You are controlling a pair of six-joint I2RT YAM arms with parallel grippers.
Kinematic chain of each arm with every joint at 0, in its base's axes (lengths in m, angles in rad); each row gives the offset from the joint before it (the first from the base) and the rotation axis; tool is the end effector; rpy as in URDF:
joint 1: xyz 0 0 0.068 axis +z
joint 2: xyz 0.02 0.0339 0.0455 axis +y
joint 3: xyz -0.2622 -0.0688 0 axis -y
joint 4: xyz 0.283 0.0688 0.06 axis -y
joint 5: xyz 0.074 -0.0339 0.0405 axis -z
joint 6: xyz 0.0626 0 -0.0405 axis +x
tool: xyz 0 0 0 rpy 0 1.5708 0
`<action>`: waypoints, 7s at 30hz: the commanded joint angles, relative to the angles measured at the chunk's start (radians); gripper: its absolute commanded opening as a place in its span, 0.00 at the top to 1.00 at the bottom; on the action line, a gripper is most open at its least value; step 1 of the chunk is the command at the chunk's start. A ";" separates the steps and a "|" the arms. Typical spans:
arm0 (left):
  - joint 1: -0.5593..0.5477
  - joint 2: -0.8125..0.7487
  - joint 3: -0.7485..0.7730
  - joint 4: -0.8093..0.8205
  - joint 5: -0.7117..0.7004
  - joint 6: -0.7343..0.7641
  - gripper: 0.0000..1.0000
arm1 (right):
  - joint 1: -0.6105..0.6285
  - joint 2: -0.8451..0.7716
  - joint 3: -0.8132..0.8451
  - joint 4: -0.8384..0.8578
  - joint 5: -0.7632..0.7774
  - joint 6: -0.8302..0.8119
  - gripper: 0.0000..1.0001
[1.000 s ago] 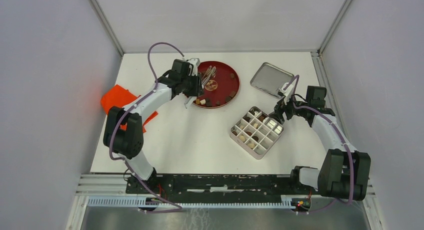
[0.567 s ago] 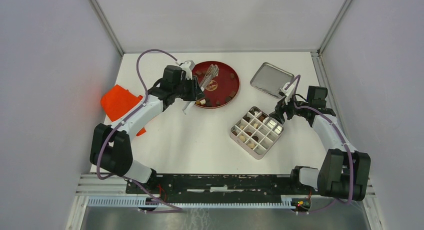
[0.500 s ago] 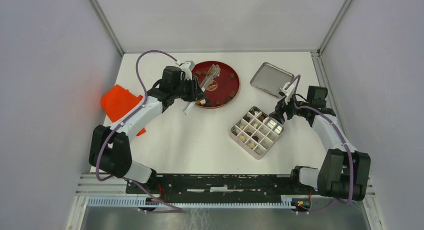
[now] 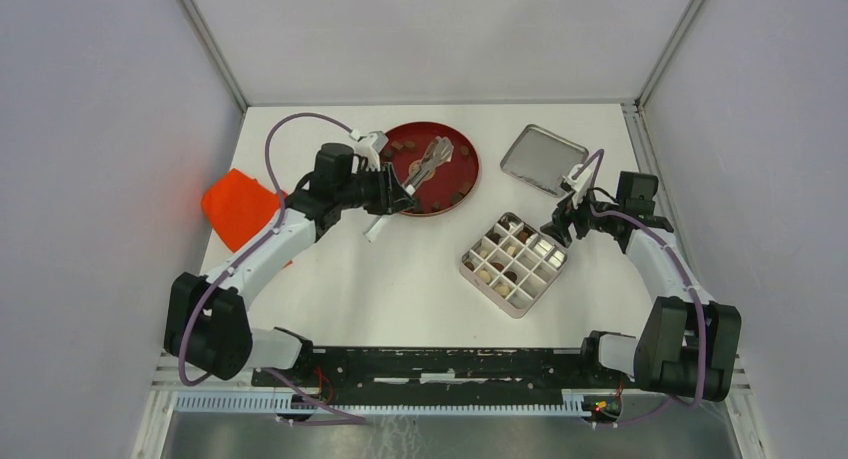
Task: Pack the chocolate
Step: Place the fake chocolate in the packing box, then adjust the packing box at the center of the board, then pick up the fake chocolate from the plate.
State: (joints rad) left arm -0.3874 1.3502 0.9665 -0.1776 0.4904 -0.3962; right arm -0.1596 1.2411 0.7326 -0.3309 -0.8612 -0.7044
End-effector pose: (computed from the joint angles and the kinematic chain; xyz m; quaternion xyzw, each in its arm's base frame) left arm 0.3193 -0.1621 0.2503 0.1137 0.8496 -0.3755 0.3524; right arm 0.2921 0.0011 0.1908 -0.3721 0.7772 0.2179 0.4583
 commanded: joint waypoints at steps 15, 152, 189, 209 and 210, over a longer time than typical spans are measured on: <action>0.006 -0.159 -0.070 0.030 0.079 -0.041 0.98 | 0.147 0.075 0.104 -0.091 0.264 -0.113 0.36; -0.507 0.199 0.021 0.067 -0.152 -0.101 0.67 | 0.033 0.044 -0.018 0.170 0.174 0.284 0.45; -0.466 0.048 0.104 -0.115 -0.222 -0.065 0.63 | 0.030 0.029 -0.010 0.147 0.143 0.251 0.44; -0.006 0.270 0.501 -0.511 -0.331 0.279 0.62 | 0.029 -0.015 0.014 0.086 0.105 0.188 0.43; 0.005 0.291 0.520 -0.515 -0.342 0.286 0.62 | 0.030 -0.015 0.014 0.086 0.105 0.187 0.43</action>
State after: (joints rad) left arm -0.4274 1.5822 1.3846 -0.6636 0.1780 -0.2070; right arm -0.1265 1.2495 0.7155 -0.2493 -0.7265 -0.4957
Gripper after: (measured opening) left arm 0.381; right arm 0.568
